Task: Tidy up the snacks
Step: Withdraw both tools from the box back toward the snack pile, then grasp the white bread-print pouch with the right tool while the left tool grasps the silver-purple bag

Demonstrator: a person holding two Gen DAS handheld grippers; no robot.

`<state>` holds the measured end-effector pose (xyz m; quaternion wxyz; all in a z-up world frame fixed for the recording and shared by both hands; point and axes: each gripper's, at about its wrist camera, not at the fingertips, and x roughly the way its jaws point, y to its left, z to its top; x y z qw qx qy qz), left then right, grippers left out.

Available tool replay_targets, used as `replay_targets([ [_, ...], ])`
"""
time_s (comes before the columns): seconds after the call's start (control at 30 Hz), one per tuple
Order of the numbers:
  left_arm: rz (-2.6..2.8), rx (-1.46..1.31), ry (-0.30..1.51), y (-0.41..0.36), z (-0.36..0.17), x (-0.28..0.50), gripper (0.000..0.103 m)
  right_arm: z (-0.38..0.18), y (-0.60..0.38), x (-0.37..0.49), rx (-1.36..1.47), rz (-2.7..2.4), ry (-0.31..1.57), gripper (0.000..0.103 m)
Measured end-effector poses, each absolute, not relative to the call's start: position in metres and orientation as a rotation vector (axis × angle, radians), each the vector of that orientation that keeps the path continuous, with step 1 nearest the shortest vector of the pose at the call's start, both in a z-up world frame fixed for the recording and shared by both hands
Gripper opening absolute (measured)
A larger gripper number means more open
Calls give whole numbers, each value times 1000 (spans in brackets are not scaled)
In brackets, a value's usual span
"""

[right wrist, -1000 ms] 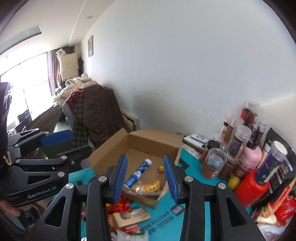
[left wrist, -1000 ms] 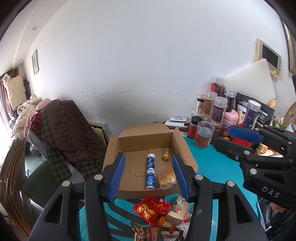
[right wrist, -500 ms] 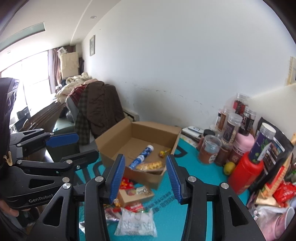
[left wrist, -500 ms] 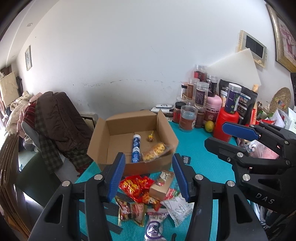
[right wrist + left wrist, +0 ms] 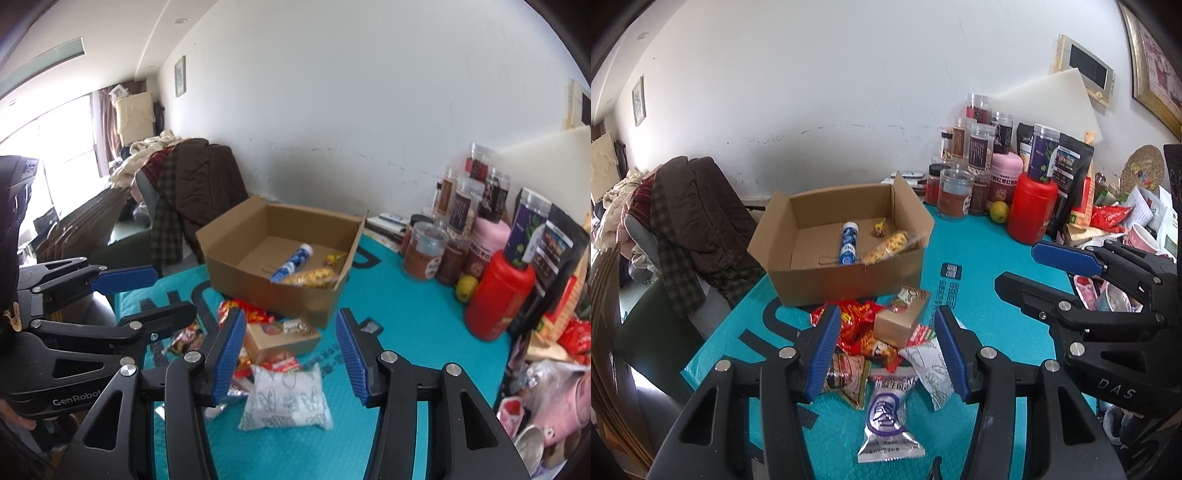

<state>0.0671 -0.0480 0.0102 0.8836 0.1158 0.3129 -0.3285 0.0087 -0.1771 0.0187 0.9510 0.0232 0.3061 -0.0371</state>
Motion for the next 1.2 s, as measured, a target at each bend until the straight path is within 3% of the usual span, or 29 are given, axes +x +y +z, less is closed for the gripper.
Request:
replay_targets([
  [0.17, -690, 245, 696, -46, -9, 65, 52, -4, -177, 6, 86, -69, 671, 51],
  [0.4, -713, 242, 782, -47, -40, 69, 52, -37, -181, 9, 104, -73, 751, 62],
  [0.7, -688, 202, 888, -40, -78, 85, 52, -73, -184, 23, 136, -44, 848, 79],
  [0.87, -668, 169, 942, -32, -97, 94, 52, -91, -183, 37, 142, -26, 893, 99],
  [1.2, -636, 110, 1013, -21, -118, 107, 52, -122, -183, 69, 111, -4, 975, 103],
])
